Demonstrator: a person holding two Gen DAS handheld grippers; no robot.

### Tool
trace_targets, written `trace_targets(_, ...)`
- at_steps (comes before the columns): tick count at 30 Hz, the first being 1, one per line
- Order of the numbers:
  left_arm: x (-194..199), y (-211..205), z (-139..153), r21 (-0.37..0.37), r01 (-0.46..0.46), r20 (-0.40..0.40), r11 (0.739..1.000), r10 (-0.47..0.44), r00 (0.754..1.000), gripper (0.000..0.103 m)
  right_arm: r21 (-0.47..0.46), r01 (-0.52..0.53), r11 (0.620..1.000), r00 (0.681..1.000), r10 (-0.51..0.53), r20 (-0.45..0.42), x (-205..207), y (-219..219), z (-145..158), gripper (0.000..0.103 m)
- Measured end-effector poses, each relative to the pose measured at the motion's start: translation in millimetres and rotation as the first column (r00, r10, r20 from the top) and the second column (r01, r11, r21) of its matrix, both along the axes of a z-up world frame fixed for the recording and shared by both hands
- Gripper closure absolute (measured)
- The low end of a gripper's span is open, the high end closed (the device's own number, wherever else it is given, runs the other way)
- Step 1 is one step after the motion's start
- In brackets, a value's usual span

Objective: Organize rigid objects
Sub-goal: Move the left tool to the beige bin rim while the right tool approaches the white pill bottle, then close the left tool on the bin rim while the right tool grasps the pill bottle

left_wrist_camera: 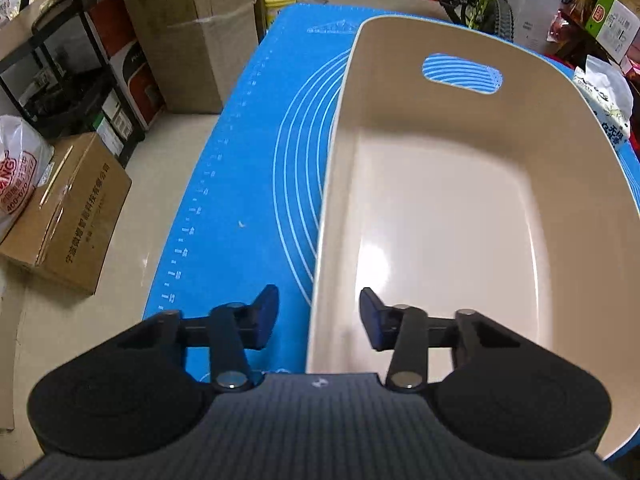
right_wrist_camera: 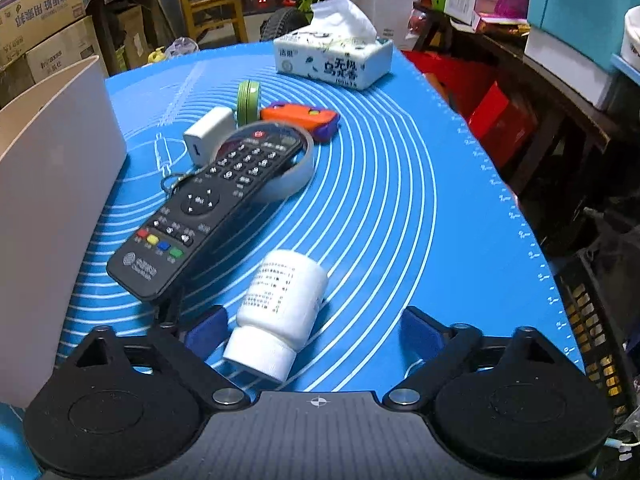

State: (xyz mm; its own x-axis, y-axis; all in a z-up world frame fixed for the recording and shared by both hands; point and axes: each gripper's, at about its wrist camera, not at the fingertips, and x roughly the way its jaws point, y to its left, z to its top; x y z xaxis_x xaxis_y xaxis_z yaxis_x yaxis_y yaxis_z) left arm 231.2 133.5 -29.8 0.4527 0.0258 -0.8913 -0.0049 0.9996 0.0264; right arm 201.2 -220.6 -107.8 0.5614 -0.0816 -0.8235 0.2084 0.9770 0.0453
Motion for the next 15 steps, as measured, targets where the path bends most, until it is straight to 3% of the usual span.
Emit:
trace_targets(2,1.0,-1.1,2.3,-0.006,0.000,-0.004,1.000,0.000,1.000,0.078,0.003,0.002,1.000,1.000,-0.002,0.000,-0.3,-2.2,0.5,0.015)
trace_targets(7,4.1,-5.4,4.9,0.001,0.017,-0.013,1.000,-0.017,1.000,0.096,0.000,0.001,1.000,1.000,-0.001,-0.005,1.6,-7.2,-0.1,0.021)
trace_targets(11,7.1,0.4,4.1,-0.026,0.012,-0.020,1.000,-0.012,1.000,0.097,-0.003,-0.003,1.000,1.000,0.003,-0.009,4.9,-6.3,0.6,0.026)
trace_targets(15,8.4,1.9,3.8,-0.034,0.011,-0.023,0.999,-0.012,1.000,0.098,-0.028,0.016,0.999,1.000,-0.016,-0.006,3.2,-7.5,2.0,0.040)
